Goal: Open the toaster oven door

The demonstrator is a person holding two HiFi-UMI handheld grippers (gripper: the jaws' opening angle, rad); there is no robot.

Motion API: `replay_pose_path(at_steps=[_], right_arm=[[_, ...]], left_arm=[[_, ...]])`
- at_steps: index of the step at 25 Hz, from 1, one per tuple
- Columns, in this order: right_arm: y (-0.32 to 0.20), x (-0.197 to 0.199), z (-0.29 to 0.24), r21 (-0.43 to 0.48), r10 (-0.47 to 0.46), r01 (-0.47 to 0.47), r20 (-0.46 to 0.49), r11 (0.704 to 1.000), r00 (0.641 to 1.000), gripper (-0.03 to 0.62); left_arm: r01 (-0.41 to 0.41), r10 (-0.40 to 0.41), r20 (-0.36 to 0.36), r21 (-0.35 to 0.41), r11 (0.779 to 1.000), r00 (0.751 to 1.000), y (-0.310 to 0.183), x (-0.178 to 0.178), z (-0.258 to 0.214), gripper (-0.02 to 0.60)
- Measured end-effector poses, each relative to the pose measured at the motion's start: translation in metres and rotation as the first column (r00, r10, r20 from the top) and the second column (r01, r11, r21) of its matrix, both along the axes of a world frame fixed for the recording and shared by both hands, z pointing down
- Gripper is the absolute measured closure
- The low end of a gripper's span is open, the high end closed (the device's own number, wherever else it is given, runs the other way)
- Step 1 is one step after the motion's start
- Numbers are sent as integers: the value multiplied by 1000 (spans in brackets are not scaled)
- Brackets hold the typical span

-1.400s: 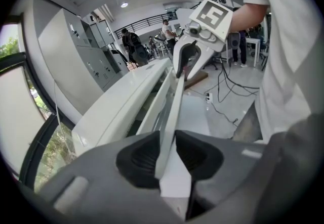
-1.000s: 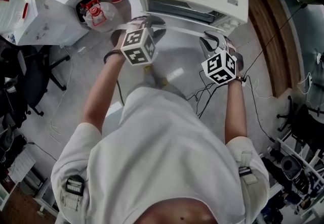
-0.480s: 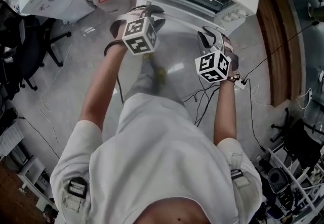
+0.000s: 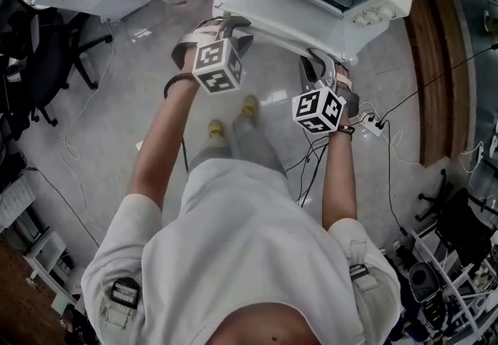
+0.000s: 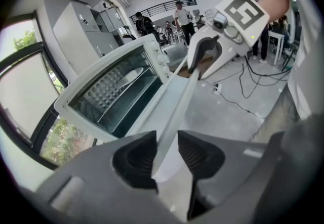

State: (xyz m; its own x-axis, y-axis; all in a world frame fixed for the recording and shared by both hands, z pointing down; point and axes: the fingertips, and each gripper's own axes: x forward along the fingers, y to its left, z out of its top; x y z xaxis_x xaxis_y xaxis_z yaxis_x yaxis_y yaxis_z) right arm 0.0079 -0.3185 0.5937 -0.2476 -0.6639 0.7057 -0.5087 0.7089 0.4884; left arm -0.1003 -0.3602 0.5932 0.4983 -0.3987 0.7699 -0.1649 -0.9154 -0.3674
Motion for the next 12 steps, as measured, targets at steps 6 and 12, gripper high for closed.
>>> replay_pose_path(at_steps=[6,12], right_arm=[[11,-2,25,52,33,-33,8,998,999,502],[19,-8,52,130,76,-78,26,988,997,502]], left_arm=[[6,-3,-45,70,998,999,12,-2,24,457],[-3,18,-94,156,988,995,21,-7,49,459]])
